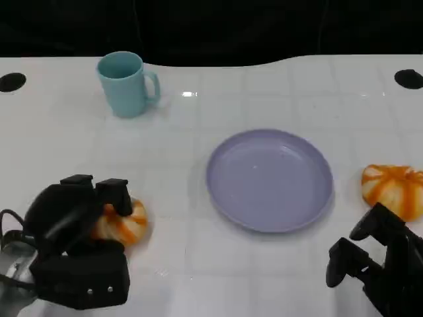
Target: Grasp the bread from the table and place it into the plate.
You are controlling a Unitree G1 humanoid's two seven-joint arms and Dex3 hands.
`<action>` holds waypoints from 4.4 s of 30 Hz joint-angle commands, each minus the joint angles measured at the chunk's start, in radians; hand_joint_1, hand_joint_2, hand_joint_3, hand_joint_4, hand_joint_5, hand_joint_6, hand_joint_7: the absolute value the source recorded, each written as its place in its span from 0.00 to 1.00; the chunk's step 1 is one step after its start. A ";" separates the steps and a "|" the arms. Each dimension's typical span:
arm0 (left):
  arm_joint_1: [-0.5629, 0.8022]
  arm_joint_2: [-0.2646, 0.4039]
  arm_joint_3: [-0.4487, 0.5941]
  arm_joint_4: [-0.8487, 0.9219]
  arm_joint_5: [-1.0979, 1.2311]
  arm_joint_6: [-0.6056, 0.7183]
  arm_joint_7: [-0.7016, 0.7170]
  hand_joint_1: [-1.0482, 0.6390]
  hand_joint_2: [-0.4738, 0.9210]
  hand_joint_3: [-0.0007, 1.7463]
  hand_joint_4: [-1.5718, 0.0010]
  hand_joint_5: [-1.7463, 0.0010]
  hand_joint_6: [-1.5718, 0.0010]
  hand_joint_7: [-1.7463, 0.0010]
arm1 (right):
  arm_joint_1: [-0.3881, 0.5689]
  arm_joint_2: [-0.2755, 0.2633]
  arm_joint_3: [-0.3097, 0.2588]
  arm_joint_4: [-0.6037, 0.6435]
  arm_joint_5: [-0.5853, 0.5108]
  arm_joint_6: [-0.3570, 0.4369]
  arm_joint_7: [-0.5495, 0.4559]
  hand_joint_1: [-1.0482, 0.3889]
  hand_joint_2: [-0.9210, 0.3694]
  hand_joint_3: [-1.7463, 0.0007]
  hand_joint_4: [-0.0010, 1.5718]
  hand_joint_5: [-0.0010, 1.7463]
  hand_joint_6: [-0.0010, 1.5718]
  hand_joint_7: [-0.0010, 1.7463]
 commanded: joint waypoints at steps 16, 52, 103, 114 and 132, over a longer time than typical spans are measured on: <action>0.021 -0.045 0.091 -0.200 -0.144 0.106 -0.157 0.51 0.71 0.69 0.47 0.00 0.55 0.00 | -0.013 -0.018 -0.011 0.035 -0.005 -0.025 0.016 0.33 0.00 0.77 0.48 1.00 0.35 0.93; -0.275 -0.232 0.014 -0.076 -0.108 0.081 -0.172 0.52 0.66 0.74 0.44 0.00 0.54 0.00 | 0.003 -0.021 -0.001 0.013 -0.007 0.005 -0.001 0.33 0.00 0.78 0.48 1.00 0.37 0.91; -0.578 -0.465 -0.145 0.391 -0.058 0.018 -0.276 0.42 1.00 0.18 0.75 0.57 0.66 0.85 | 0.014 -0.024 0.011 0.005 -0.010 -0.005 0.013 0.35 0.00 0.77 0.48 1.00 0.37 0.91; -0.590 -0.427 -0.199 0.335 -0.020 0.111 -0.390 0.14 1.00 0.31 1.00 0.87 0.90 0.99 | 0.014 -0.026 0.011 -0.002 -0.011 -0.002 0.010 0.35 0.00 0.77 0.49 1.00 0.38 0.91; -0.493 -0.296 -0.158 0.125 -0.076 0.078 -0.498 0.09 1.00 0.34 0.96 0.86 0.87 0.98 | 0.012 -0.022 0.009 -0.001 -0.012 0.001 0.002 0.35 0.00 0.77 0.48 1.00 0.38 0.91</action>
